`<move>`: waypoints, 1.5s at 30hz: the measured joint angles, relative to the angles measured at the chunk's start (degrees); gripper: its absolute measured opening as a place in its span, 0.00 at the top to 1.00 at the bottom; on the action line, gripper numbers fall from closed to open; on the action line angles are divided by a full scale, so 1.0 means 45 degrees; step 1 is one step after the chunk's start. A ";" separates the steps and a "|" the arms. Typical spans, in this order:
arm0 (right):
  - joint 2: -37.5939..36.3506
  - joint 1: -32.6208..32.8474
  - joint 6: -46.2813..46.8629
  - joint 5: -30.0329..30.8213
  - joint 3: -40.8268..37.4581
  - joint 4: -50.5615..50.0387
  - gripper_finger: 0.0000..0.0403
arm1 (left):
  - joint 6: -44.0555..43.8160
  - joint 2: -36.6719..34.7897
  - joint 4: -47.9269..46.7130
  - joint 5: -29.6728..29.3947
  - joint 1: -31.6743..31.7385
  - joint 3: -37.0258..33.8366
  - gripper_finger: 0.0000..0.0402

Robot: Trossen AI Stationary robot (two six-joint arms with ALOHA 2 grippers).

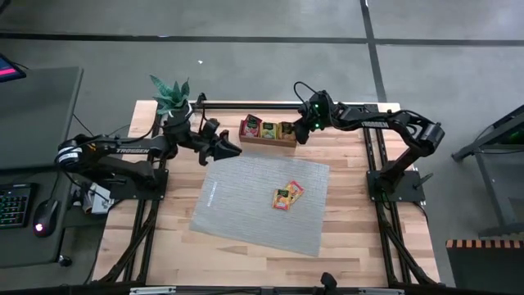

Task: Pick & Place Tea
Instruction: Put the orange tea bag into the right section of the wooden organizer

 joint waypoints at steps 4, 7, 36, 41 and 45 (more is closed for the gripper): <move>-0.0448 0.0004 0.0520 0.0010 0.0351 -0.0276 0.64 | 0.0165 -0.0005 -0.1229 0.0217 -0.0749 0.0005 0.76; -0.0999 0.0050 0.1118 -0.0057 0.0659 -0.0930 0.64 | 0.0685 -0.0005 -0.2918 0.0185 -0.1474 0.0005 0.76; -0.3675 0.6262 0.2637 0.1891 0.1187 -0.6655 0.64 | 0.3103 0.1145 -0.7729 -0.8874 -0.6353 0.1903 0.76; -0.3675 0.6900 0.2571 0.2068 0.0562 -0.6616 0.64 | 0.3125 0.3246 -0.7722 -0.9490 -0.7154 0.3046 0.76; -0.3675 0.7251 0.2689 0.1486 -0.0601 -0.6106 0.64 | 0.3060 0.5441 -0.7640 -0.9961 -0.7778 0.4448 0.76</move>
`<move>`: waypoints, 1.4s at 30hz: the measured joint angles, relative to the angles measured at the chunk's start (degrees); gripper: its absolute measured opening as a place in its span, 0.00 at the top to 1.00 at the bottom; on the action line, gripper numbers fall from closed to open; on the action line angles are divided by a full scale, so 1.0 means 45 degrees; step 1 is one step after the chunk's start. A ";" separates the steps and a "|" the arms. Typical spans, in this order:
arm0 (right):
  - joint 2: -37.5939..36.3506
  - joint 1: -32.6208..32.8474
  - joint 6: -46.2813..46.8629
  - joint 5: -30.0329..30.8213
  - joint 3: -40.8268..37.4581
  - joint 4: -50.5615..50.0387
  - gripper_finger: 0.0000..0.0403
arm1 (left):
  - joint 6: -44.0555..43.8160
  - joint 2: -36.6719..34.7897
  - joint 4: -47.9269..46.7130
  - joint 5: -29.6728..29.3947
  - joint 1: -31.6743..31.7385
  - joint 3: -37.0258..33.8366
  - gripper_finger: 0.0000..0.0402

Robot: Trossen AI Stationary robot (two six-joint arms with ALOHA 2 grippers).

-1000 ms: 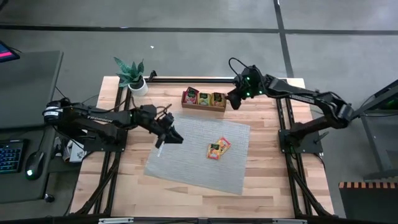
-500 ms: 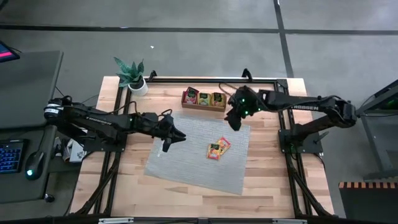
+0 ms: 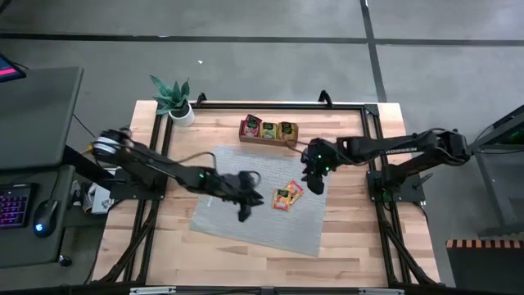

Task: Pick & Place Tea
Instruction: Put the orange tea bag into the right section of the wooden organizer

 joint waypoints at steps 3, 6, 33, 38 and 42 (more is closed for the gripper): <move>0.0005 0.0181 0.0035 -0.0382 -0.1075 0.1032 0.64 | 0.0000 0.1497 -0.0138 -0.0295 -0.0320 0.1324 0.76; 0.0005 0.0223 0.0283 -0.0569 -0.1938 0.2306 0.64 | 0.0157 0.3041 -0.0482 -0.0576 -0.0357 0.2993 0.76; 0.0005 0.0868 0.3037 -0.0541 -0.3001 0.6083 0.64 | 0.0941 0.6882 -0.7644 -0.2294 -0.0183 0.8103 0.76; 0.0005 0.0839 0.3494 -0.0446 -0.3001 0.6086 0.64 | 0.0612 0.6882 -0.7507 -0.1942 0.0099 0.8038 0.76; 0.0092 0.0839 0.3757 -0.0180 -0.3001 0.6174 0.63 | 0.0293 0.6840 -0.7301 -0.1722 0.0296 0.7805 0.76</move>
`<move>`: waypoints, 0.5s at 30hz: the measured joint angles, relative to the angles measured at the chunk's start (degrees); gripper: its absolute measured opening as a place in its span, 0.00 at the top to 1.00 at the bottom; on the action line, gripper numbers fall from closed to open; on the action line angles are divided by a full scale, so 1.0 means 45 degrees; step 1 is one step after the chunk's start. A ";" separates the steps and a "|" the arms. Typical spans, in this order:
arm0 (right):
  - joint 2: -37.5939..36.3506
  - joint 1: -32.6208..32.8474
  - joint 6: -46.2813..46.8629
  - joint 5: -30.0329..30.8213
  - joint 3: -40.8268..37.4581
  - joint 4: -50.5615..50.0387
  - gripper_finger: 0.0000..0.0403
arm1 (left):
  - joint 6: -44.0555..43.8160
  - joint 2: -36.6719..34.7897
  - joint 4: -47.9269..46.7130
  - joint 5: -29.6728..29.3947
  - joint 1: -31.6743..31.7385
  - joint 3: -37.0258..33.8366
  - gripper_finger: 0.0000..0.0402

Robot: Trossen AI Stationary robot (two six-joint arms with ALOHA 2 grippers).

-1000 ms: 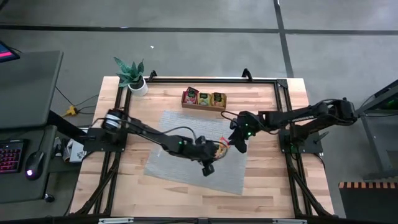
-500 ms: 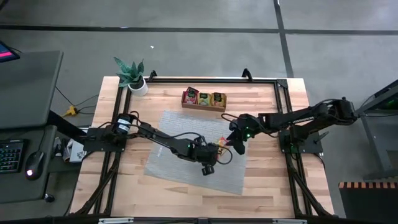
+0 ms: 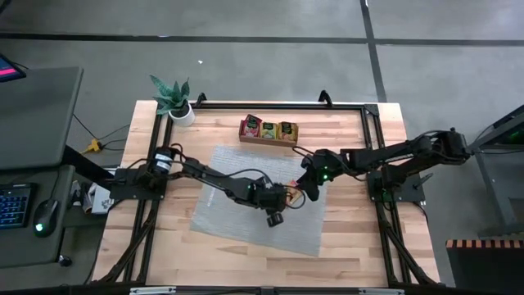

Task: Pick & Place Tea
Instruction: Put the orange tea bag into the right section of the wooden organizer

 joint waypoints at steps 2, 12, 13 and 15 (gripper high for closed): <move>0.0288 0.0000 0.0260 -0.0082 0.0000 0.0155 0.64 | -0.0101 -0.0013 0.0111 0.0027 0.0074 -0.0130 0.76; 0.3008 -0.0179 0.1909 -0.0019 -0.0003 0.2540 0.63 | -0.0239 -0.0026 0.0255 0.0275 0.0065 -0.0311 0.76; 0.3212 -0.0263 0.2185 0.0141 0.0002 0.2678 0.63 | -0.0215 -0.0022 0.0298 0.0253 0.0060 -0.0315 0.76; 0.3579 -0.0448 0.2502 0.0092 -0.0005 0.2765 0.62 | -0.0215 -0.0017 0.0382 0.0248 0.0060 -0.0328 0.76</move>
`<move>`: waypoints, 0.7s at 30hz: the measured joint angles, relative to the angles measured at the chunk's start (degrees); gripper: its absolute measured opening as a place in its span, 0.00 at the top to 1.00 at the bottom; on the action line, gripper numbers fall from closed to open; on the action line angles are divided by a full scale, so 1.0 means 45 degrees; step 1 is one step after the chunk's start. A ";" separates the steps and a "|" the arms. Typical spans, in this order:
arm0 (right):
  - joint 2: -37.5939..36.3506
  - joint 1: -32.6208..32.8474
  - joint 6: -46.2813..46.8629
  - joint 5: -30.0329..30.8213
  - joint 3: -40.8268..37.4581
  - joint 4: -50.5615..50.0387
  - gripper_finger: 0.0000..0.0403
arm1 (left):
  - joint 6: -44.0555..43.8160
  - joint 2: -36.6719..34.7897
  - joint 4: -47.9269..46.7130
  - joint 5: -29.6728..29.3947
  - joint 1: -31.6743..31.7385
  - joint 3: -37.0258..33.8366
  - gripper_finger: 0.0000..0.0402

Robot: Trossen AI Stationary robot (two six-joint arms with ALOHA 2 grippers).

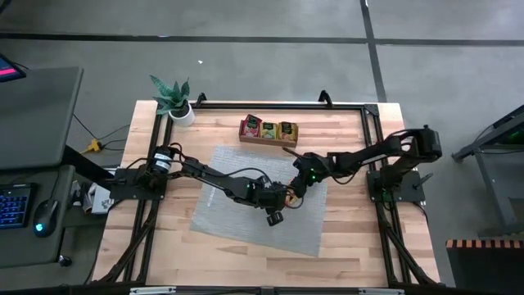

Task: Pick & Place Tea
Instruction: Put the orange tea bag into the right section of the wooden organizer

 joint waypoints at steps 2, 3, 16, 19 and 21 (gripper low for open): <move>0.0308 -0.0109 0.0138 -0.0359 0.0004 0.0395 0.61 | -0.0004 0.0009 0.0030 0.0008 0.0000 -0.0004 0.76; 0.0416 -0.0157 0.0200 -0.0538 0.0010 0.0454 0.60 | -0.0049 0.0010 0.0040 0.0041 0.0000 -0.0005 0.76; 0.0594 -0.0212 0.0366 -0.1468 0.0010 0.0425 0.55 | -0.0088 0.0039 0.0240 0.0013 0.0000 -0.0015 0.76; 0.0595 -0.0208 0.0318 -0.1716 0.0010 0.0416 0.55 | -0.0092 0.0044 0.0249 0.0010 0.0000 -0.0015 0.76; 0.0599 -0.0208 0.0251 -0.1770 0.0010 0.0428 0.55 | -0.0092 0.0044 0.0261 0.0010 0.0003 -0.0019 0.76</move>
